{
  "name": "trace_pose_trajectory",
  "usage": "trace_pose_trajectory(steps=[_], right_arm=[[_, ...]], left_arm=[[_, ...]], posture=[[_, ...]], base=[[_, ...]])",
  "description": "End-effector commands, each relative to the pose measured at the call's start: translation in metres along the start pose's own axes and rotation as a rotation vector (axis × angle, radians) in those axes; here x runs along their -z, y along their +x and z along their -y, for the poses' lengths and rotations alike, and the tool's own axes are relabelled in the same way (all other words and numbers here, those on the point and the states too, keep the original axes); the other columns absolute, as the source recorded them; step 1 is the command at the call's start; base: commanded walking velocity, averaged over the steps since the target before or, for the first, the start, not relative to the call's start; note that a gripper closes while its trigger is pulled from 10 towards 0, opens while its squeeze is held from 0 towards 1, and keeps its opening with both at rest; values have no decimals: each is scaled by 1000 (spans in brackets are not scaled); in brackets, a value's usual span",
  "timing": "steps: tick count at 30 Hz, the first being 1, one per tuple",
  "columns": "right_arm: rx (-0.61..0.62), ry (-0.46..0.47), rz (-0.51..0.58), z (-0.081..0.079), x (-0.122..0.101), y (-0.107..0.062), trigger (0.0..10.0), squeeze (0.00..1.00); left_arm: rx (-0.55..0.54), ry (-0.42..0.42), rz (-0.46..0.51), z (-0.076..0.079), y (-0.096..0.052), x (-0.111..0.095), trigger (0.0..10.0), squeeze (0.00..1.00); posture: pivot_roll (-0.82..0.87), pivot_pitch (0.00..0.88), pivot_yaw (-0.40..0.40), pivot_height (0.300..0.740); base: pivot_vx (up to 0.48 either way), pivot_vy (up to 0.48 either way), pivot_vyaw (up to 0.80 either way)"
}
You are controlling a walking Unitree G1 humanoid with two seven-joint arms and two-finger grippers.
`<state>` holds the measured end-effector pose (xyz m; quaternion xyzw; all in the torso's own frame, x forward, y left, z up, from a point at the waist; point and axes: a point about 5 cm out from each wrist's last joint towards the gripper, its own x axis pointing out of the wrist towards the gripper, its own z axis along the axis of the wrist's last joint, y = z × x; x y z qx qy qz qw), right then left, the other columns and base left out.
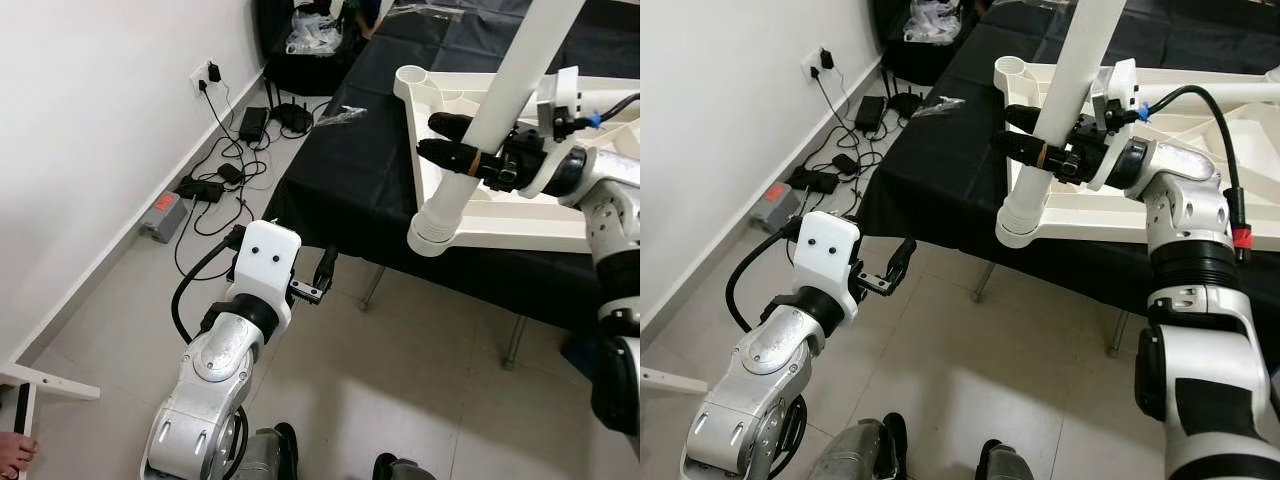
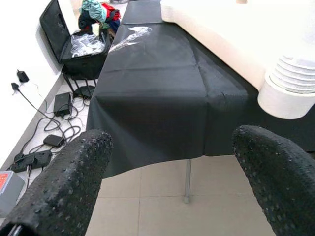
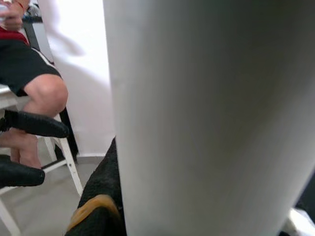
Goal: Building children table
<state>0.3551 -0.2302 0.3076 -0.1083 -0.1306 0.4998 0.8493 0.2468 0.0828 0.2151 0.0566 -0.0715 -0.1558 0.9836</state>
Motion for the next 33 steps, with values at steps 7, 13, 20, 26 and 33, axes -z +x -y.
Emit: trace_pose_trajectory(steps=[7,13,20,26,33], right_arm=[[56,-38,-32,-5,4,6,10000,0],[163,-6,-45,-4,14,5,10000,0],[310,-2,-48,3,18,3,10000,0],[458,24,-56,10,22,-1,10000,0],[578,44,-118,6,35,-3,10000,0]], left_arm=[[-6,5,-5,-2,-2,0,10000,0],[-9,6,-2,-2,-1,-1,10000,0],[-14,9,1,-4,0,-1,10000,0],[-20,13,2,-5,2,-1,10000,0],[-34,21,3,-9,4,-1,10000,0]], posture=[[191,280,9,740],[188,282,8,740],[186,284,9,740],[181,284,7,740],[174,287,6,740]], base=[[0,0,0],[0,0,0],[0,0,0],[0,0,0],[0,0,0]])
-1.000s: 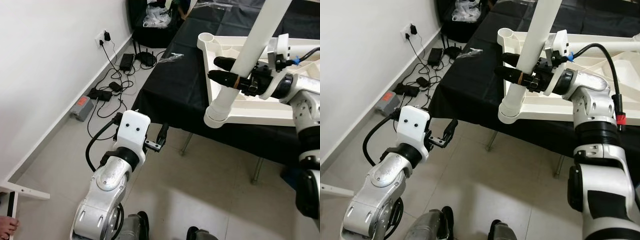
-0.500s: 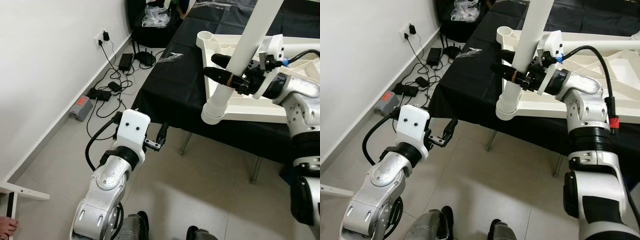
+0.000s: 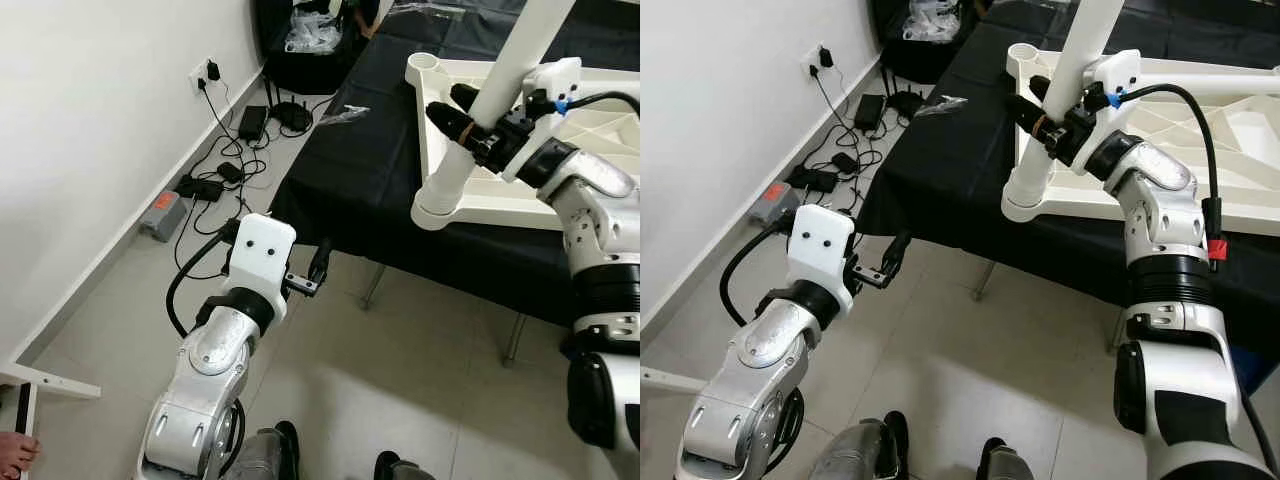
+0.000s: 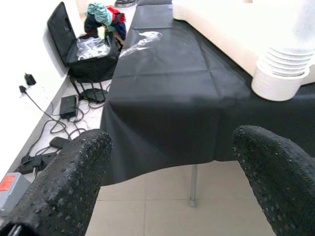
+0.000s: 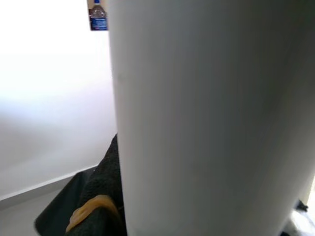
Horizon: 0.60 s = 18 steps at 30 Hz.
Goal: Building children table
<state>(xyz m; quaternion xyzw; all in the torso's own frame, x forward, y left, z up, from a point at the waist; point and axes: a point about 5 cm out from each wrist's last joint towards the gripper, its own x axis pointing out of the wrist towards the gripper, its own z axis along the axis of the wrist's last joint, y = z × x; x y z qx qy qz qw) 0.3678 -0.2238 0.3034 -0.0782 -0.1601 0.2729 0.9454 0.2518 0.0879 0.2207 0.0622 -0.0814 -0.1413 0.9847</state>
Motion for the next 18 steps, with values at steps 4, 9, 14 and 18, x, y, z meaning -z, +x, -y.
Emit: trace_pose_trajectory(steps=[4,9,14,18], right_arm=[[105,43,-184,-2,38,-13,10000,0],[124,57,-201,-4,40,-11,10000,0],[172,55,-237,-4,43,-7,10000,0],[289,49,-300,-1,49,-3,10000,0]], left_arm=[[-11,9,-12,-3,1,4,10000,0],[-13,11,-11,-3,1,4,10000,0],[-17,12,-13,-4,0,4,10000,0],[-19,10,-12,-4,0,4,10000,0]], posture=[[172,287,7,740],[174,289,2,740],[172,292,2,740],[170,288,1,740]], base=[[0,0,0],[0,0,0],[0,0,0],[0,0,0]])
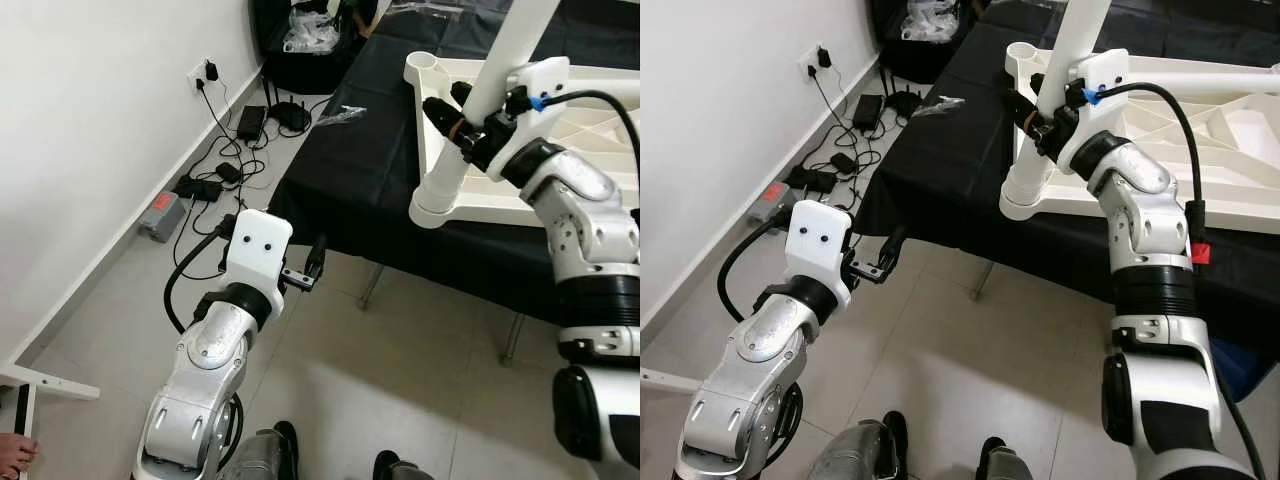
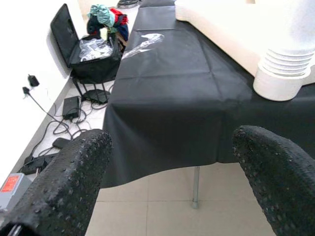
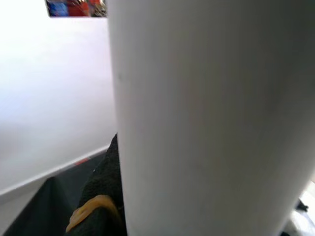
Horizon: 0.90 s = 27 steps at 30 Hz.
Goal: Building children table
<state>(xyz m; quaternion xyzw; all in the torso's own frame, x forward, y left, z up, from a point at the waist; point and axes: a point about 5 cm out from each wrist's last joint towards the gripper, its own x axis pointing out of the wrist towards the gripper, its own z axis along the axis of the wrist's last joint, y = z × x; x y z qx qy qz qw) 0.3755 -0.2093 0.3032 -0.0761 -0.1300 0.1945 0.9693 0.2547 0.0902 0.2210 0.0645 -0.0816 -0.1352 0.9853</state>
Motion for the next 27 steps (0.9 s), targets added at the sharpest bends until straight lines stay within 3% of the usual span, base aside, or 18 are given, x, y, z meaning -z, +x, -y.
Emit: trace_pose_trajectory(steps=[1,3,12,14,21,27], right_arm=[[131,37,-227,9,48,-12,10000,0],[219,60,-229,12,48,-12,10000,0],[322,87,-227,11,51,-12,10000,0],[414,108,-228,13,52,-14,10000,0],[568,95,-237,13,56,-16,10000,0],[617,78,-259,7,59,-16,10000,0]], left_arm=[[-7,4,-11,-1,-2,4,10000,0],[-10,6,-10,-1,-2,3,10000,0],[-15,13,-7,-4,-1,4,10000,0],[-15,13,-4,-3,-1,3,10000,0],[-18,20,-2,-5,0,3,10000,0],[-20,22,0,-7,1,3,10000,0]], posture=[[170,288,1,740],[171,285,-2,740],[168,280,-3,740],[167,275,-4,740],[168,275,-4,740],[166,279,-5,740]], base=[[0,0,0],[0,0,0],[0,0,0],[0,0,0],[0,0,0],[0,0,0]])
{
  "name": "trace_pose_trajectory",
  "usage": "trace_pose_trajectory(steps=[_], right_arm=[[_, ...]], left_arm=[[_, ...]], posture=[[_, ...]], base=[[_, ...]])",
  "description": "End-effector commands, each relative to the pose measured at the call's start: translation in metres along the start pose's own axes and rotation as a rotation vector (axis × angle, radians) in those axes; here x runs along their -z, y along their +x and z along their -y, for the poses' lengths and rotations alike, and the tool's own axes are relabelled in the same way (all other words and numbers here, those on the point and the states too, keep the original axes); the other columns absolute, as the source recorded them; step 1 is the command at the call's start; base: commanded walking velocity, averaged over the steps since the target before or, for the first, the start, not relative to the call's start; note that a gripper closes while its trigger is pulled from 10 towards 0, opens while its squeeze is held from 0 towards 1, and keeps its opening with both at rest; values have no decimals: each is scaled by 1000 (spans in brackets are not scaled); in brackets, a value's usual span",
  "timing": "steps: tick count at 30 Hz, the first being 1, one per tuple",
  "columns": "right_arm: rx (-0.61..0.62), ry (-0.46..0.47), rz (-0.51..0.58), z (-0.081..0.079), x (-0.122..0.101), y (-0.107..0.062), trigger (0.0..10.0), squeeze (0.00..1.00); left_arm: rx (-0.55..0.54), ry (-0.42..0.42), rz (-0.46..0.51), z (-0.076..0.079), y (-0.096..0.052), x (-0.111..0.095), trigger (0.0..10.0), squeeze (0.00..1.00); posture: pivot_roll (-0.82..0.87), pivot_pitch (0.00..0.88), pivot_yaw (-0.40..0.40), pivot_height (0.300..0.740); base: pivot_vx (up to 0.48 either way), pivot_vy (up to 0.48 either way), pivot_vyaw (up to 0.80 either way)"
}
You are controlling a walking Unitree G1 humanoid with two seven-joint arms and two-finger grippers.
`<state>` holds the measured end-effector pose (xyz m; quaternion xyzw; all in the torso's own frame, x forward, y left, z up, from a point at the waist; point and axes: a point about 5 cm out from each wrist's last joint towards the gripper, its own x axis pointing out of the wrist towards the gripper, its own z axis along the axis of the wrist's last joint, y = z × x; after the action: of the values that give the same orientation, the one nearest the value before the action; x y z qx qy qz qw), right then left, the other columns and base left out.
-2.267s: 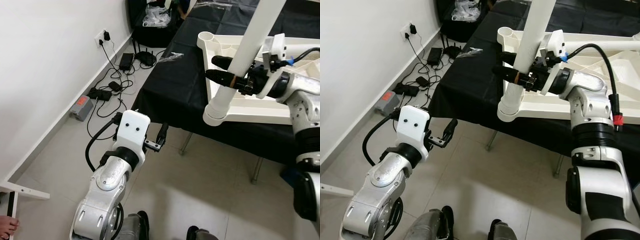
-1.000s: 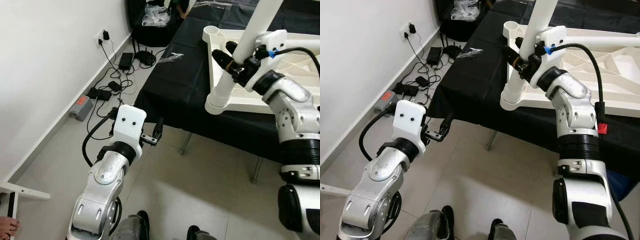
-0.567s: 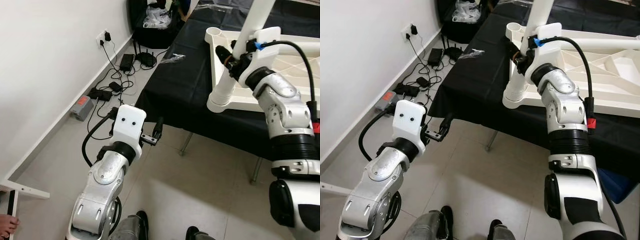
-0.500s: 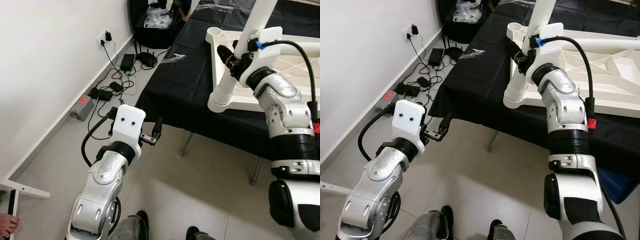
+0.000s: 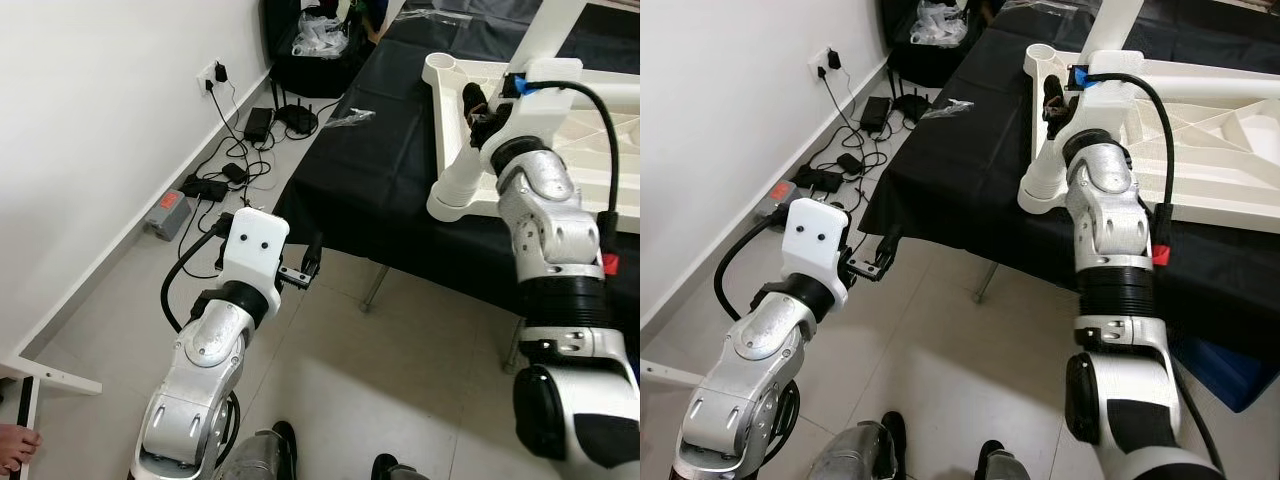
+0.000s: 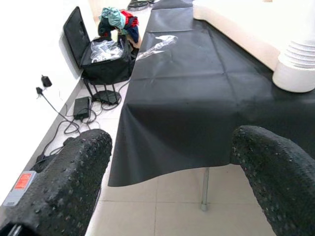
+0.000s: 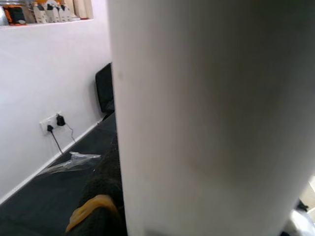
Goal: Building children table
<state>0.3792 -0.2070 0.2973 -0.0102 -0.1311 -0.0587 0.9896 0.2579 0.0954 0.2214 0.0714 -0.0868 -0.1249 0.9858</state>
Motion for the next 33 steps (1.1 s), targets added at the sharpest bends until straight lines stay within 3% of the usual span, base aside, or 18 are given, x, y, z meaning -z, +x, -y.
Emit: trace_pose_trajectory(steps=[1,9,14,17,24,30,33], right_arm=[[133,-61,-240,17,54,-11,10000,0],[211,-66,-275,10,58,-11,10000,0],[321,-46,-316,2,58,-10,10000,0],[391,20,-320,-1,57,-11,10000,0],[642,53,-254,4,47,-14,10000,0],[823,-33,-210,12,37,-18,10000,0],[850,-40,-213,13,36,-19,10000,0]], left_arm=[[-3,8,-6,-1,0,2,10000,0],[-5,11,-7,-2,0,2,10000,0],[-8,10,-9,-2,-1,3,10000,0],[-8,8,-8,-2,0,3,10000,0],[-11,14,-10,-4,0,3,10000,0],[-14,20,-7,-5,1,3,10000,0],[-15,20,-6,-5,1,3,10000,0]], posture=[[169,283,-8,740],[167,286,-9,740],[168,290,-12,740],[168,292,-14,740],[169,298,-14,740],[167,302,-14,740],[167,302,-14,740]], base=[[0,0,0],[0,0,0],[0,0,0],[0,0,0],[0,0,0],[0,0,0],[0,0,0]])
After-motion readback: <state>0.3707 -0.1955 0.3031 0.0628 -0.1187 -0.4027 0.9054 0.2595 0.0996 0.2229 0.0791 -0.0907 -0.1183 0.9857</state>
